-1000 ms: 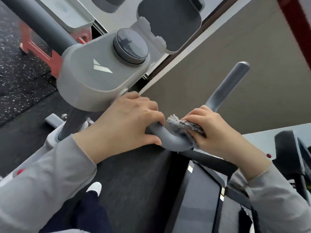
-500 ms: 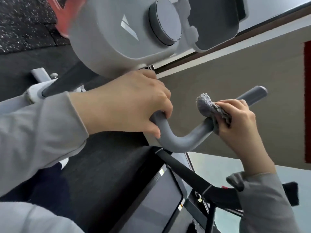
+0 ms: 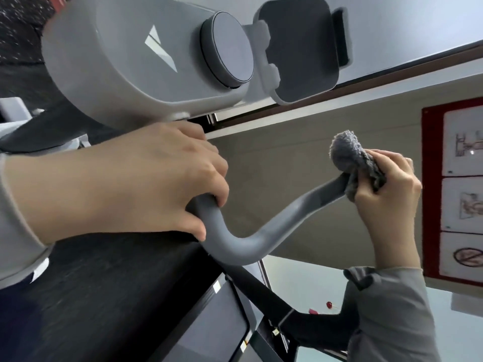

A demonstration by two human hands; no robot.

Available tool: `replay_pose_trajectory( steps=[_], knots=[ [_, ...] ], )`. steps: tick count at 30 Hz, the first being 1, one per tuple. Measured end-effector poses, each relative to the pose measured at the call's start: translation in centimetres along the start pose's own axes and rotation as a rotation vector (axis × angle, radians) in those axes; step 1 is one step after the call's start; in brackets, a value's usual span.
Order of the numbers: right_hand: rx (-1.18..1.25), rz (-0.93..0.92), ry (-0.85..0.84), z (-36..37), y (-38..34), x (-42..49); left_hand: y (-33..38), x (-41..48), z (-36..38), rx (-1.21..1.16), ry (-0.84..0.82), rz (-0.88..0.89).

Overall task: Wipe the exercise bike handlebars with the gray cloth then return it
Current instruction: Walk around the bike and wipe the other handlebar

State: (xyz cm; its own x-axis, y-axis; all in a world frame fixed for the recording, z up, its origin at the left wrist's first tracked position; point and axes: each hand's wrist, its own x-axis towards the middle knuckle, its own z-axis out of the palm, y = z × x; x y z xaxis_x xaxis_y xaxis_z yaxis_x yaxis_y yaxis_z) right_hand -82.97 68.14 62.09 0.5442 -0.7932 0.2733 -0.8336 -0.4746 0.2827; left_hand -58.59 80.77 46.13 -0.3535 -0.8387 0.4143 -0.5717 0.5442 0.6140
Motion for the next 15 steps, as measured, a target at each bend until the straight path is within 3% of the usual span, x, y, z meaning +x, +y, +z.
replay_pose_trajectory(
  steps=[7, 15],
  knots=[
    [0.056, 0.139, 0.014, -0.8, 1.6, 0.9, -0.2, 0.1, 0.2, -0.025, -0.015, -0.007],
    [-0.158, -0.077, -0.196, -0.2, -0.5, 0.9, -0.1, -0.1, -0.1, 0.016, -0.003, -0.008]
  ],
)
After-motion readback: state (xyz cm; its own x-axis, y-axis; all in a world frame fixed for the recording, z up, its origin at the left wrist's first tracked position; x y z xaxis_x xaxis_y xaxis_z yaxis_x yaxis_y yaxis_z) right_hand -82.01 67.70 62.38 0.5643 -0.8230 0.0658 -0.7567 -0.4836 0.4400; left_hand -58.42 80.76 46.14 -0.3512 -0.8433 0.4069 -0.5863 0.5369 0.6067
